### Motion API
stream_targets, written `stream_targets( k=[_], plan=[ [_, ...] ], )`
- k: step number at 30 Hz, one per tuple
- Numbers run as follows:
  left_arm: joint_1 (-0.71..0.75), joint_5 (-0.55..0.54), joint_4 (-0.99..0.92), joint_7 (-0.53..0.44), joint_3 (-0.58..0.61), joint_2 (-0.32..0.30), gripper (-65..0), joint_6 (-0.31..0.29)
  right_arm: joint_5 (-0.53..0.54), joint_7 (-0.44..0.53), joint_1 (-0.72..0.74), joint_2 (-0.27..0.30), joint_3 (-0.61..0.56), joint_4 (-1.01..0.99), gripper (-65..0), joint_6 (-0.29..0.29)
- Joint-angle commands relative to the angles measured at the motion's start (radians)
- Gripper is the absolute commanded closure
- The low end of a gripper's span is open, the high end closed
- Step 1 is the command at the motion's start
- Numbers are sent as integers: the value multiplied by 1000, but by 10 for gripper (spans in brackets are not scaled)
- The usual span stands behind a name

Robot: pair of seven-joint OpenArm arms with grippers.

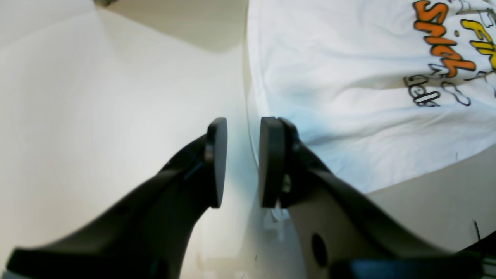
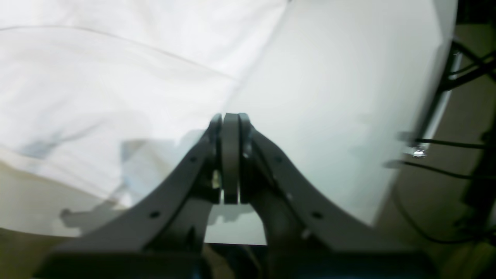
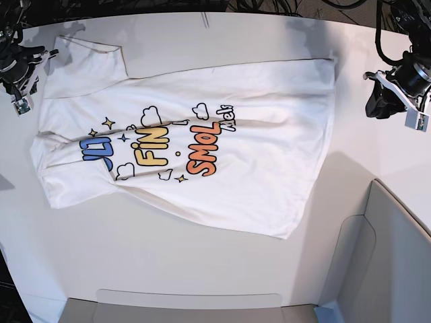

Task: Layout the t-shirt on the table in an organized manner, then fold the t-shirt properly
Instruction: 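Move both grippers outward beyond the flattened shirt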

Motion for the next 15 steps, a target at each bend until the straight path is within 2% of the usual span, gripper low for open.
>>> stream_targets(
  k=[1,13,15],
  plan=[
    [-4,-16,15,-17,-8,-14,-159,-1,4,5,-14,25,13,16,0,1],
    [-4,-19,15,-17,-1,-12,-159,-1,-1,5,-21,32,11,17,0,1],
    [-4,-19,15,-17,-4,6,-159,-1,-1,5,-21,36,11,17,0,1]
  ],
)
